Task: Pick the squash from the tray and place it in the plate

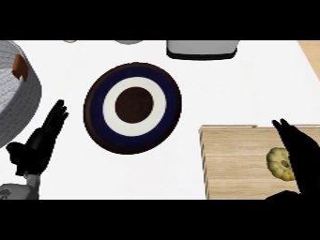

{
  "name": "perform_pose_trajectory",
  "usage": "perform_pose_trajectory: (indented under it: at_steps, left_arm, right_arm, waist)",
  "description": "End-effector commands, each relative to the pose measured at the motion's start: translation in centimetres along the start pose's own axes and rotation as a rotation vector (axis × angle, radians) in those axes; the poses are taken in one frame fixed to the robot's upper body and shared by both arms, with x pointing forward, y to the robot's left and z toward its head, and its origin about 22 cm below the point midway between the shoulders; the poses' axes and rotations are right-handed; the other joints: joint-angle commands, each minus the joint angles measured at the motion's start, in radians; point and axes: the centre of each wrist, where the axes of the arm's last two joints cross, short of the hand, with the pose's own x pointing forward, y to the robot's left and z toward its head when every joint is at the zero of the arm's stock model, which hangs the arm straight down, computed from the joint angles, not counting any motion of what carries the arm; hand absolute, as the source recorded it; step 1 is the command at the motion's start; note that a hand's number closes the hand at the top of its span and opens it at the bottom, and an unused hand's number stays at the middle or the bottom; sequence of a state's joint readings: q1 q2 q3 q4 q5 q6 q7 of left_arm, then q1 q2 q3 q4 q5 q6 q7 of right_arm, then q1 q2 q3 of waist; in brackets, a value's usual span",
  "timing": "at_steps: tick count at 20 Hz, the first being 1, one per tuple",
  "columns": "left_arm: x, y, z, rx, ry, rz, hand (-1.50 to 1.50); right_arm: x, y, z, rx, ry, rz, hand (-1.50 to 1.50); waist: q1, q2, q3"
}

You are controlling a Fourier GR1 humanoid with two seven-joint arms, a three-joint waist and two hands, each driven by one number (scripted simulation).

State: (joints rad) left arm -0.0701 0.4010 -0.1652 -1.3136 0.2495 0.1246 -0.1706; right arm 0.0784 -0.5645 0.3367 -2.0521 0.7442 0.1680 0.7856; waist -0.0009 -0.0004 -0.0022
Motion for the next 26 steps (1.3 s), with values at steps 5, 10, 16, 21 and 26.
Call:
perform_pose_trajectory:
  at_steps: [5, 10, 16, 21, 26]
  left_arm:
    - [0.0, 0.7, 0.3, -0.01, 0.001, 0.008, 0.0]
    - [0.6, 0.8, 0.3, 0.012, 0.007, 0.003, 0.0]
    - [0.3, 0.1, -0.8, 0.011, 0.003, -0.002, 0.0]
    - [0.8, -0.1, 1.3, -0.008, -0.007, 0.013, 0.0]
    - [-0.5, 0.2, 0.8, -0.013, -0.005, -0.003, 0.0]
  right_arm:
    - [0.5, -0.2, -0.3, 0.117, 0.159, 0.108, -1.5]
    - [-0.5, -0.2, -3.3, 0.161, 0.229, 0.189, -1.5]
    - [-1.3, 0.8, -2.1, 0.205, 0.224, 0.186, -1.5]
    - [-0.7, 1.8, -3.6, 0.215, 0.233, 0.216, -1.5]
    - [-1.0, 2.3, -6.2, 0.2, 0.287, 0.259, -1.5]
  waist:
    - [0.001, 0.0, 0.002]
    - [0.007, 0.001, 0.002]
    - [-0.001, 0.0, 0.002]
    - [0.004, -0.001, 0.002]
    - [0.004, 0.0, 0.002]
